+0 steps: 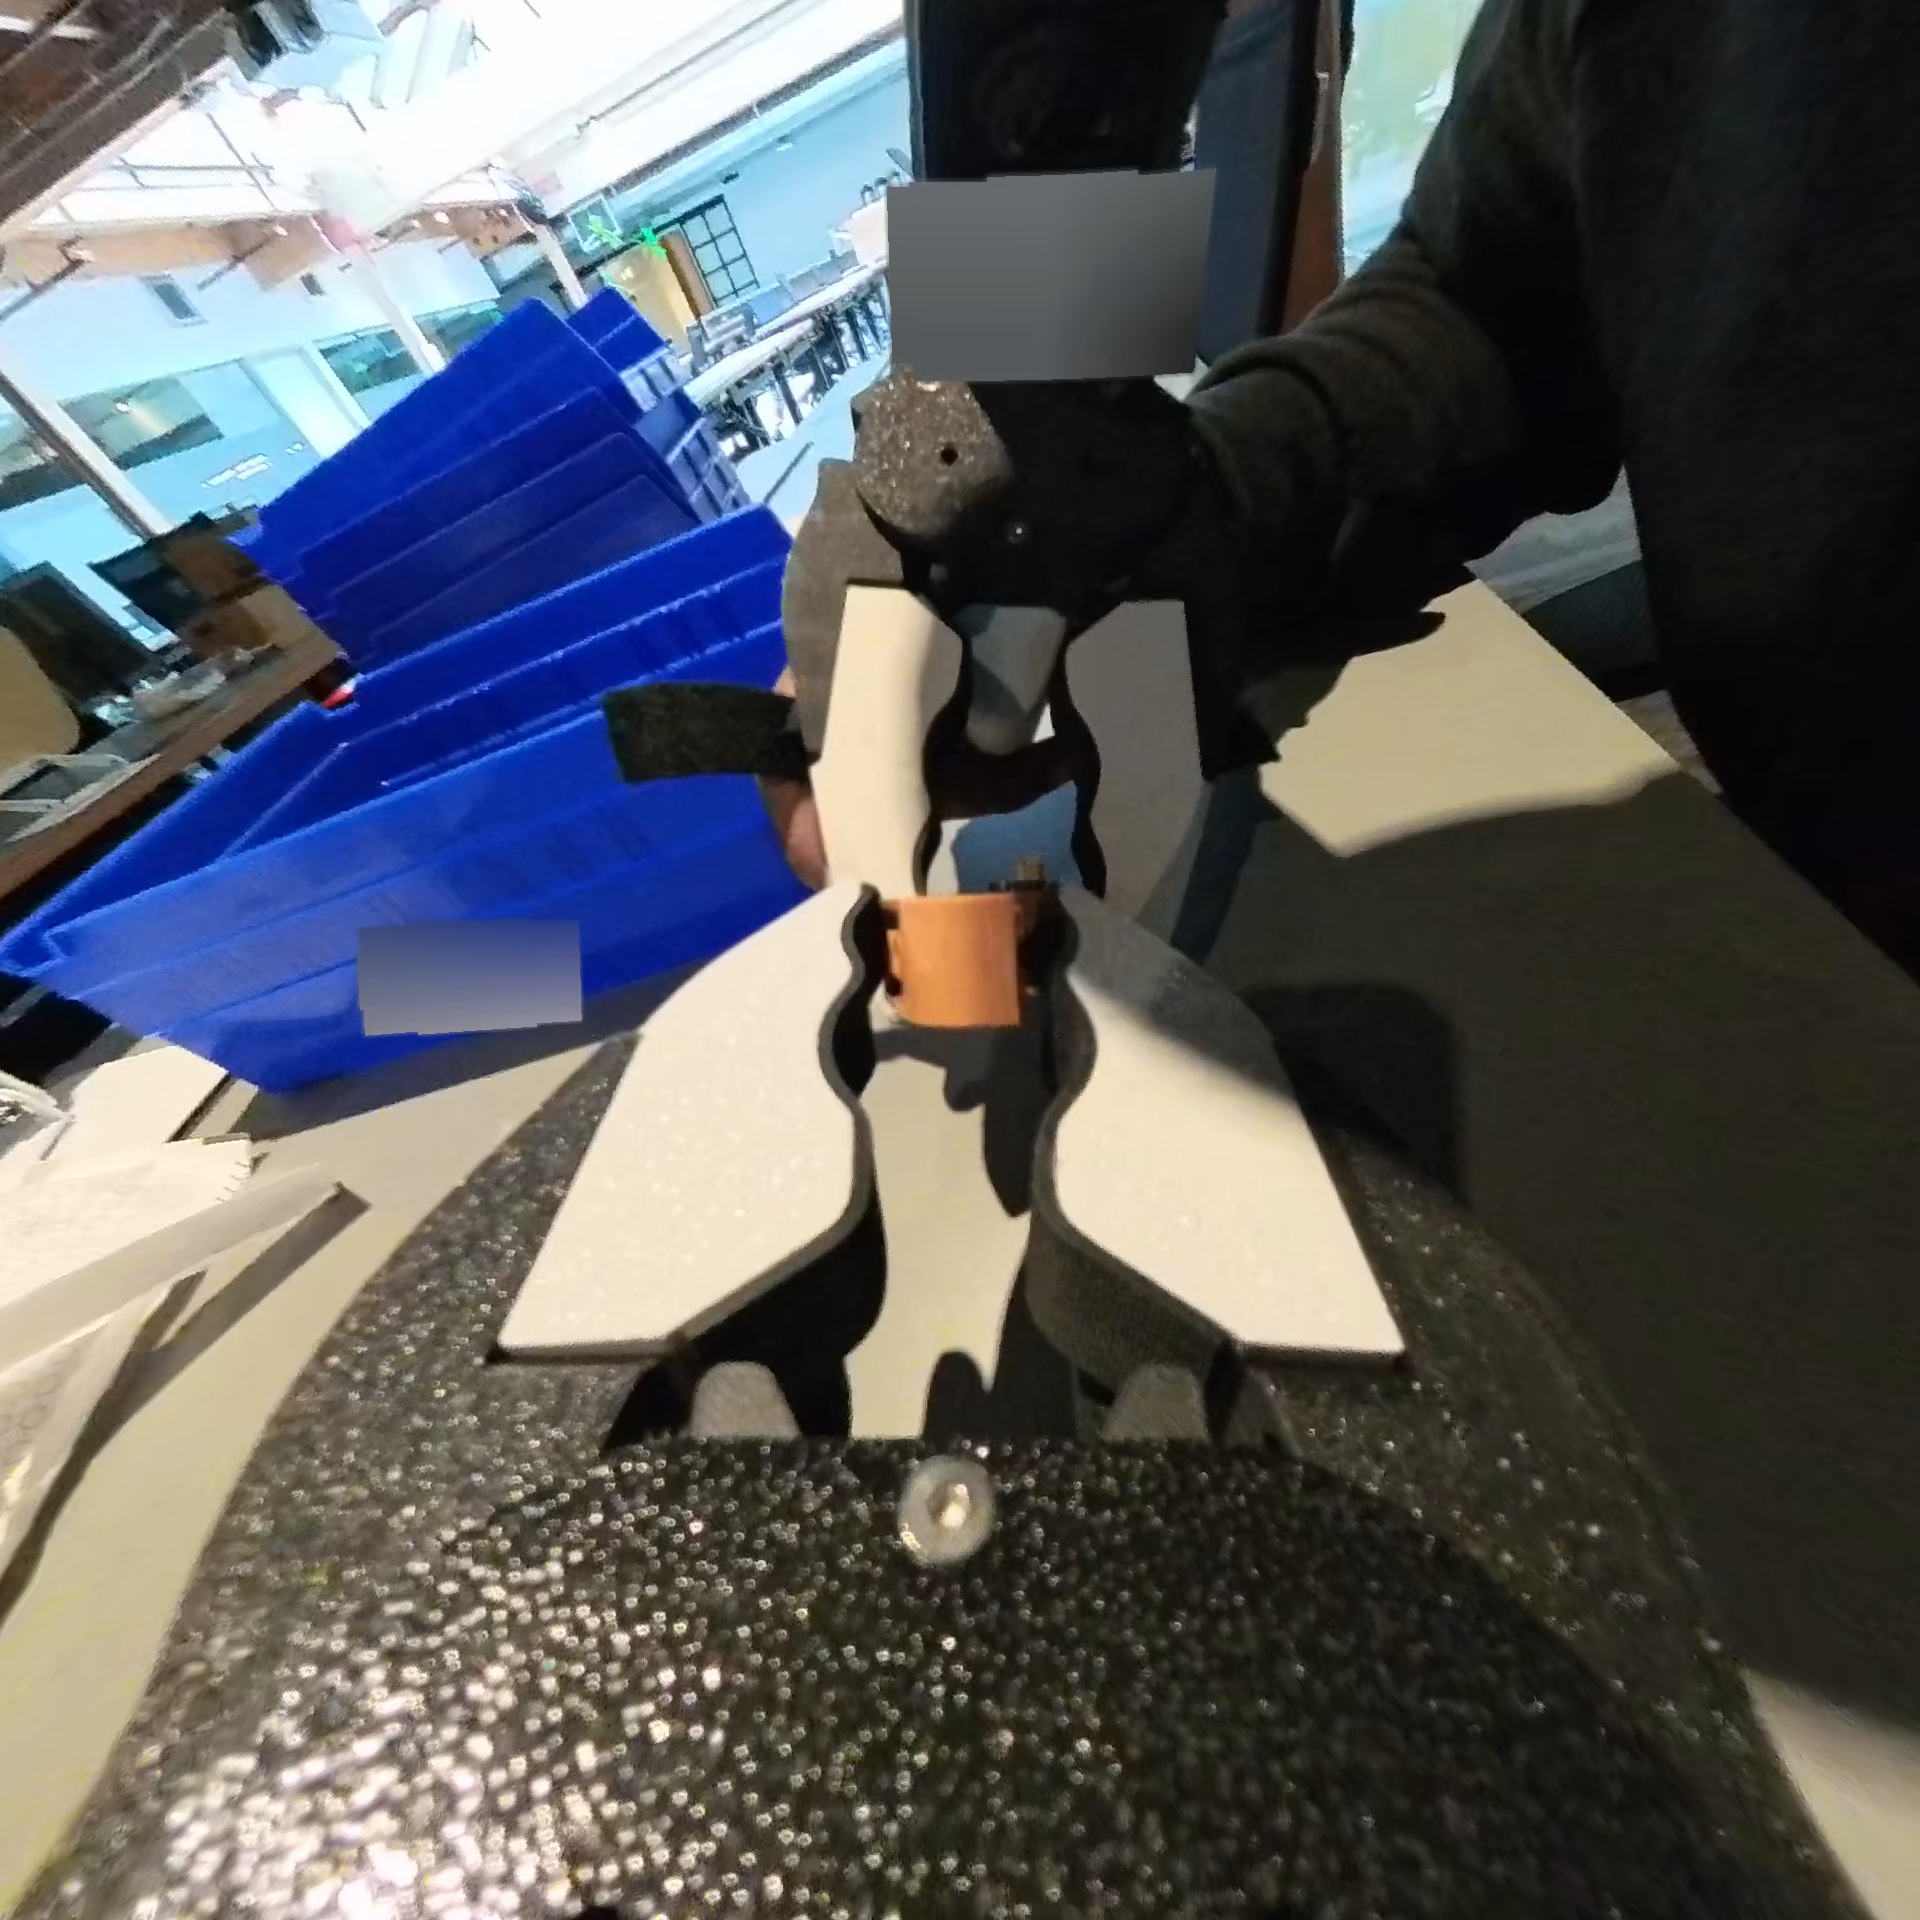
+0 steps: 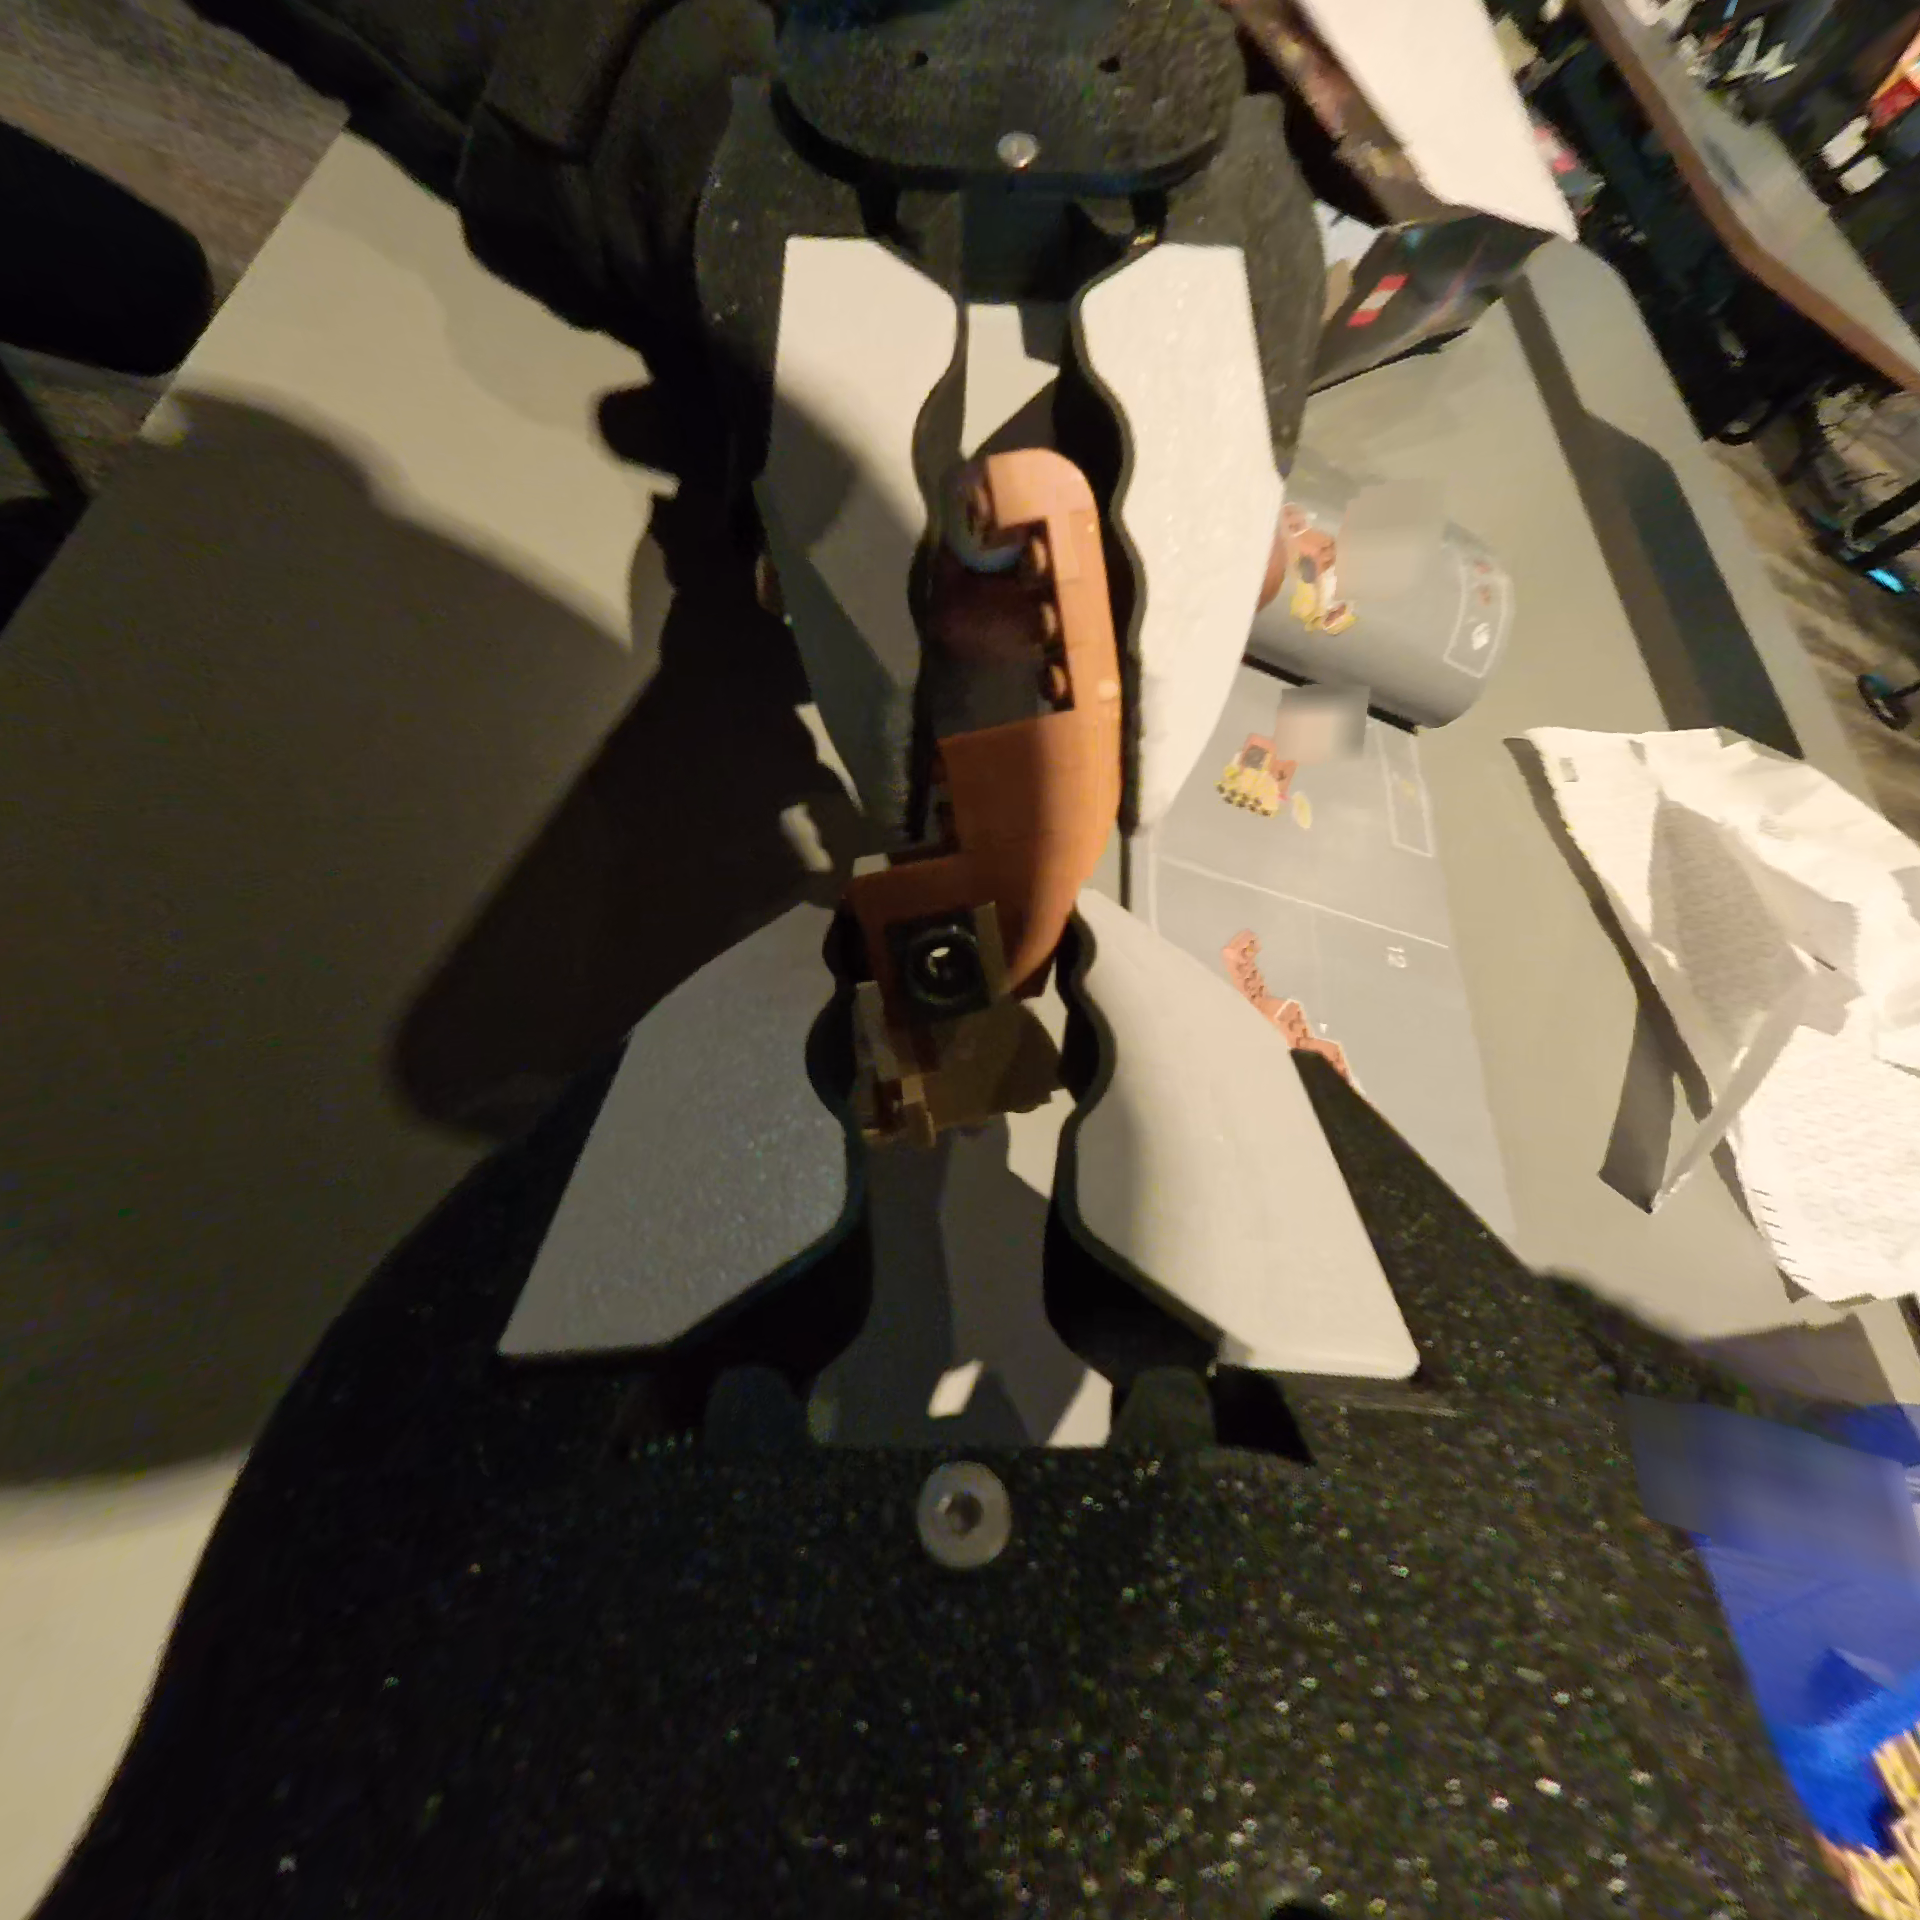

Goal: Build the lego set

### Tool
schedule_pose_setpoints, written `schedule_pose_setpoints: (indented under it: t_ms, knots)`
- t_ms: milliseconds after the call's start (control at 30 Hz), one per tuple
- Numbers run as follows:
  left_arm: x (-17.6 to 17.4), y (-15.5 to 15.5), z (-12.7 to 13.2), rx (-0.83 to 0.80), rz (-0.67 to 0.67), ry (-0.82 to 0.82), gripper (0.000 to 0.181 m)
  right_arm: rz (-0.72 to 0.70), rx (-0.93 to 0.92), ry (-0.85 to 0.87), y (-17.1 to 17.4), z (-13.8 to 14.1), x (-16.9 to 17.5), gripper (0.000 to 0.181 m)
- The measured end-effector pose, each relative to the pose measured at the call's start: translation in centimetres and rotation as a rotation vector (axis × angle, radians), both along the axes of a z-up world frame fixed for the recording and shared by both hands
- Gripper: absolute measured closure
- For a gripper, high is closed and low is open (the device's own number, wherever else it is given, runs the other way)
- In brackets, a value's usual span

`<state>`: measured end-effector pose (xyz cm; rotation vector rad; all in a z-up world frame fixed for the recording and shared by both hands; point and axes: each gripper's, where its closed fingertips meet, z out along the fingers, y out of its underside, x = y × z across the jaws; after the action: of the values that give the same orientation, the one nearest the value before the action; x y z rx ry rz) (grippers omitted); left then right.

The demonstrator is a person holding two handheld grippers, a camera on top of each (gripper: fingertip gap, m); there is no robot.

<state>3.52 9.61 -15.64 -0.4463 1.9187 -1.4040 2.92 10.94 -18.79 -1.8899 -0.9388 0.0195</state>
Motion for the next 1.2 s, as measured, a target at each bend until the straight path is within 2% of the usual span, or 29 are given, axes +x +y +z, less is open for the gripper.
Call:
schedule_pose_setpoints:
  t_ms: [33, 167, 267, 433, 633, 833, 1200]
  knots:
    - [0.1, 0.2, 0.1, -0.008, 0.009, 0.002, 0.152, -0.018, 0.024, 0.004, 0.2, 0.3, 0.3, 0.144]
    - [0.4, 1.4, 1.9, -0.111, 0.042, -0.044, 0.153, -0.076, 0.14, 0.117, 0.9, 2.8, 1.1, 0.111]
    - [0.3, 2.0, 3.5, -0.26, 0.018, -0.045, 0.153, -0.083, 0.164, 0.197, 0.9, 3.9, 1.3, 0.106]
    - [-0.3, 2.1, 4.8, -0.39, -0.03, -0.075, 0.153, -0.029, 0.222, 0.265, 0.4, 5.3, 0.2, 0.115]
    - [-0.4, 1.2, 4.4, -0.387, -0.056, -0.07, 0.153, -0.013, 0.284, 0.344, 0.2, 6.7, -0.3, 0.132]
    - [-0.4, 1.0, 4.4, -0.389, -0.064, -0.067, 0.153, 0.015, 0.281, 0.334, -0.1, 6.5, -0.8, 0.145]
    - [-0.6, 0.7, 4.2, -0.392, -0.078, -0.038, 0.153, 0.027, 0.235, 0.329, -0.3, 6.2, -0.9, 0.146]
